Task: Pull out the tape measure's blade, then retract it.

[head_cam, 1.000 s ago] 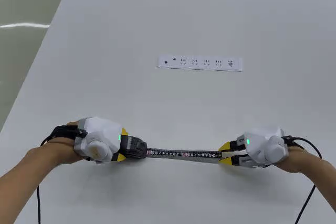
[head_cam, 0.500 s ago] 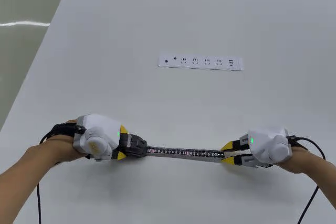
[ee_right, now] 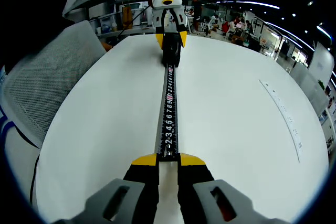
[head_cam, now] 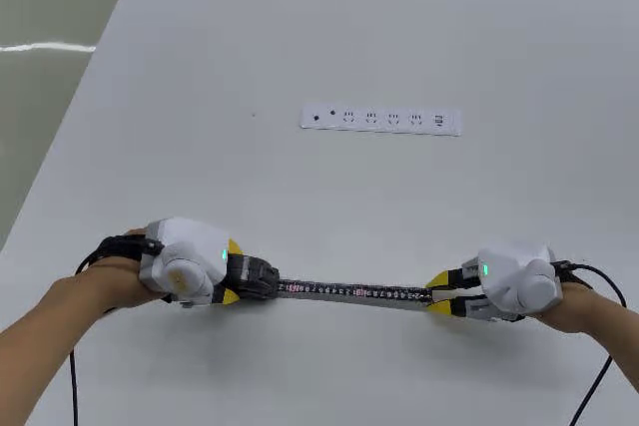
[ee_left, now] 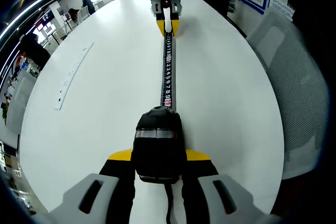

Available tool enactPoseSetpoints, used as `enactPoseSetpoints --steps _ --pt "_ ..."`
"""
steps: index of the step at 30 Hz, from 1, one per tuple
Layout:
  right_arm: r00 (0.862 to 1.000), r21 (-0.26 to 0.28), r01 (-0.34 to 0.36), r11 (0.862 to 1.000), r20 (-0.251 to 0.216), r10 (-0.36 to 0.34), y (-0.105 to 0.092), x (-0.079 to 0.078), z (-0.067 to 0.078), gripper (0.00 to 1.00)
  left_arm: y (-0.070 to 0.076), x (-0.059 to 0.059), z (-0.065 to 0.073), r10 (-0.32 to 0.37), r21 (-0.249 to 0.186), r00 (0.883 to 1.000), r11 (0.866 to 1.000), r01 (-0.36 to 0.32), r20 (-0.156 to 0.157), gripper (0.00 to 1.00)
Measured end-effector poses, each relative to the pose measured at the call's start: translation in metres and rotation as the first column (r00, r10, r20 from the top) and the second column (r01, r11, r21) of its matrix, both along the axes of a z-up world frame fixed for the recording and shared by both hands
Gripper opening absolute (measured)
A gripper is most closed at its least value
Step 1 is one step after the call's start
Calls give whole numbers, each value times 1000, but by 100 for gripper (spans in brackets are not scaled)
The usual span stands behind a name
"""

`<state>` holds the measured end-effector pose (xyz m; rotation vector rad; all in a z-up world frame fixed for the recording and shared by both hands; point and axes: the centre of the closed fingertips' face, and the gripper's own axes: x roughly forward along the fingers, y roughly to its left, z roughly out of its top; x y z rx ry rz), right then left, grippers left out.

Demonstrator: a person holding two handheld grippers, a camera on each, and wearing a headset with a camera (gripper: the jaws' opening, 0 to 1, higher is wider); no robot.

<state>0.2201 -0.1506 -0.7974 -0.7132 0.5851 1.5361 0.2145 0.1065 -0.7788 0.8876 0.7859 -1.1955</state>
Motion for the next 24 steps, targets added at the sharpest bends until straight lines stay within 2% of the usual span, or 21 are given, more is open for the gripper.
enactPoseSetpoints --steps 24 --pt "1000 -12 13 1000 2 -13 -13 -1 0 11 -1 -2 3 1 5 1000 1000 0 -3 29"
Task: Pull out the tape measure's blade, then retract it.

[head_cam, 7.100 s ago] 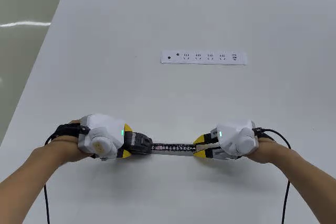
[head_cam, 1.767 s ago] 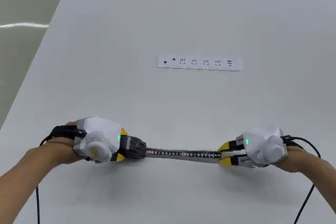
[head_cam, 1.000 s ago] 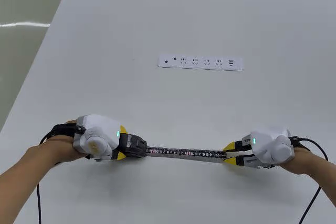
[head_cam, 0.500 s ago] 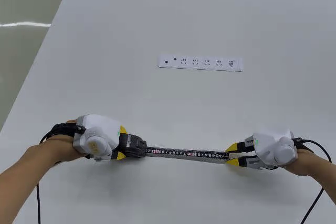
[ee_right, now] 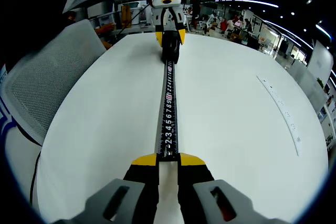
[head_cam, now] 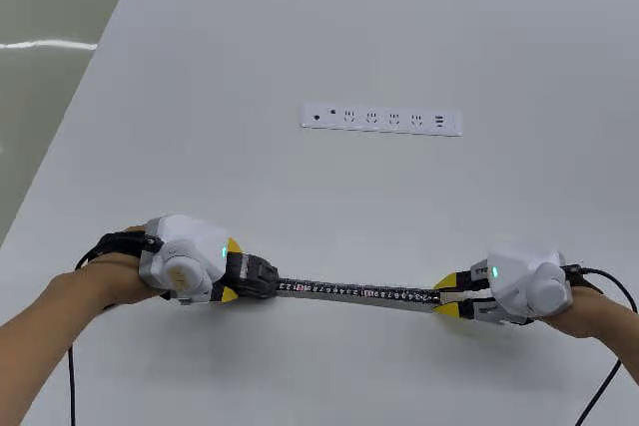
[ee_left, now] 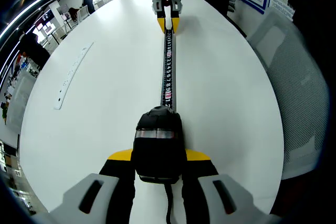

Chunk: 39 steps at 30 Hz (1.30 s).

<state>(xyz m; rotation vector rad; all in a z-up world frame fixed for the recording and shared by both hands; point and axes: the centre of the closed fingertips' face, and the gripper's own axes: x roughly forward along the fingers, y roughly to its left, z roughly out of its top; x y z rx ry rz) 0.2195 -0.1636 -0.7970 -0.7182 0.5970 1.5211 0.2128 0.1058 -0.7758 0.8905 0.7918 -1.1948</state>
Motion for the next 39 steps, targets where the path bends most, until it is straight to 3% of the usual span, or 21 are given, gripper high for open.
enactPoseSetpoints --steps 9,18,23,25,31,39 --pt "1000 -25 3 1000 21 -2 2 6 -6 12 0 0 2 13 2 1000 1000 -13 -2 29" --pt "1000 -46 4 999 13 -3 2 8 -7 13 0 1 0 21 21 1000 1000 -21 -7 29" --pt "999 -54 12 998 38 -10 6 9 -6 19 0 2 -1 8 32 1000 999 -7 -11 30" --pt "1000 -55 5 998 26 -3 8 6 -7 19 0 2 -1 8 28 1000 1000 -7 -13 31" --pt "999 -53 17 998 40 -15 17 7 -4 23 10 -2 -1 -4 40 1000 999 5 -18 43" --pt "998 -56 48 997 46 -46 20 5 5 30 18 -8 5 28 25 999 999 -28 -17 44"
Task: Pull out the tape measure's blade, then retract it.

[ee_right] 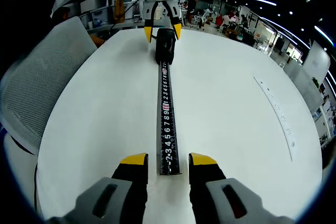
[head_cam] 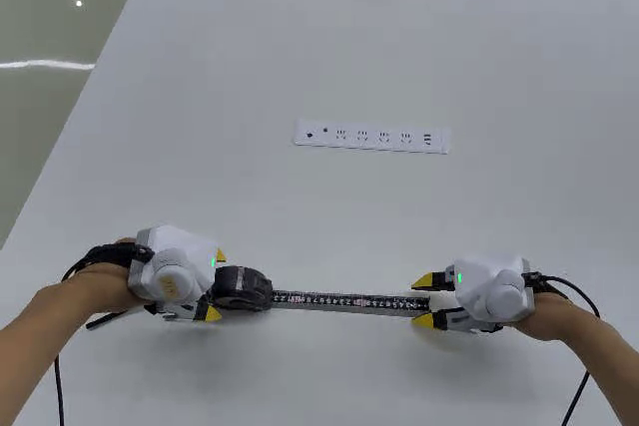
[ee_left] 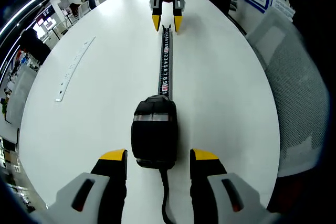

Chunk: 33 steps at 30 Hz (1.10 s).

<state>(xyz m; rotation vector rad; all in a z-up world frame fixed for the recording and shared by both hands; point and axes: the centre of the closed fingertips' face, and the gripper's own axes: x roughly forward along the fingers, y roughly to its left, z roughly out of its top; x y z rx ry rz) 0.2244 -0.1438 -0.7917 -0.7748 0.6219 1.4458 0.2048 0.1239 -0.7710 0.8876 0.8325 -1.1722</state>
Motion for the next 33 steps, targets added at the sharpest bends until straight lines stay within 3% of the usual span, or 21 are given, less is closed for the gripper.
enactPoseSetpoints --steps 6,8,16,26,28,30,33 --pt "997 -23 73 997 5 -73 -10 0 4 38 2 -9 6 55 -20 998 998 -55 -12 49" --pt "991 -18 135 991 2 -135 -12 1 7 38 4 -12 8 98 -29 995 995 -99 -21 53" --pt "975 -20 224 974 13 -224 -20 -4 15 48 12 -20 14 200 -84 980 976 -201 -18 60" --pt "929 7 371 929 -2 -371 -23 -19 19 64 18 -30 20 376 -188 926 908 -375 -31 75" --pt "913 11 408 913 -1 -408 -28 -19 18 66 21 -31 20 403 -194 915 896 -400 -24 76" --pt "887 -2 462 887 2 -462 -34 -20 17 69 19 -32 23 436 -203 900 880 -430 -18 78" --pt "866 28 500 866 -19 -500 -34 -27 19 74 19 -32 23 468 -226 884 859 -459 -18 82"
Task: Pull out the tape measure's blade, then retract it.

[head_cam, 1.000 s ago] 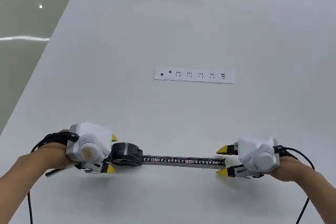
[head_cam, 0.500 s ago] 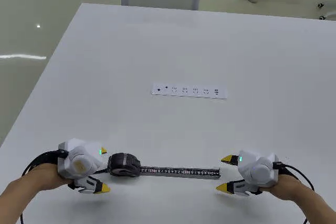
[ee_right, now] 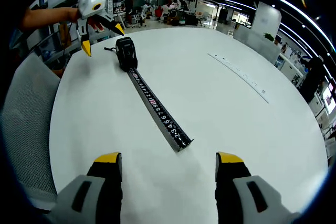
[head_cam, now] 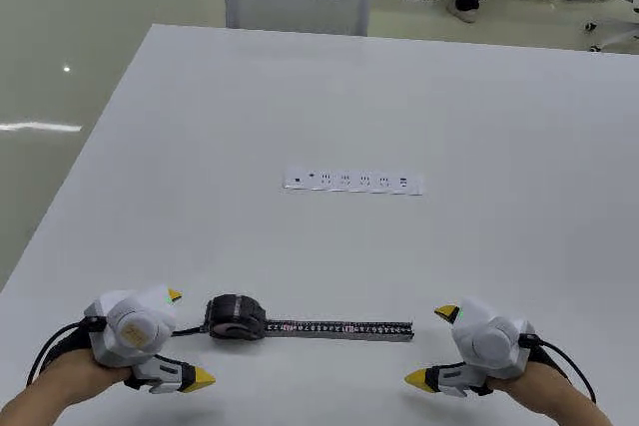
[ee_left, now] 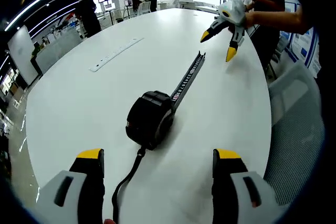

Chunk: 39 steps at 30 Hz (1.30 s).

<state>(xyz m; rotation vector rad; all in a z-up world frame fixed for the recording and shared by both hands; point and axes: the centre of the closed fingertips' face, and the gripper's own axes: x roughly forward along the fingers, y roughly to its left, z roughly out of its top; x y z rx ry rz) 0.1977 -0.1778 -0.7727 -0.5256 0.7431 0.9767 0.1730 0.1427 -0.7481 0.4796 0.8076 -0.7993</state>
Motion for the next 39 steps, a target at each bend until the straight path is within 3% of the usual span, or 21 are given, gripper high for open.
enactPoseSetpoints --steps 7,14,20,22,26,30,32,35,39 --pt "997 29 72 997 2 -72 -1 -19 1 78 -5 -15 -4 76 -41 997 996 -75 14 88" --pt "991 64 132 989 9 -133 5 -33 9 81 -12 -30 8 160 -87 986 984 -155 54 93" --pt "981 113 191 975 19 -194 12 -38 21 83 -20 -41 13 208 -123 976 972 -199 63 93" --pt "976 118 211 970 27 -216 15 -41 26 83 -21 -42 14 234 -138 970 965 -223 67 93" --pt "965 122 250 960 45 -257 15 -46 30 83 -26 -42 20 306 -197 950 937 -287 69 95" --pt "956 114 279 954 63 -287 12 -49 29 84 -27 -43 22 331 -205 940 929 -310 82 98" --pt "944 132 317 939 51 -326 12 -53 32 84 -26 -44 24 352 -209 932 921 -328 87 98" --pt "929 158 356 921 43 -367 12 -56 35 84 -27 -45 29 394 -245 916 898 -365 81 98" --pt "913 176 392 903 51 -405 13 -58 39 86 -26 -49 27 405 -232 911 897 -377 84 98"
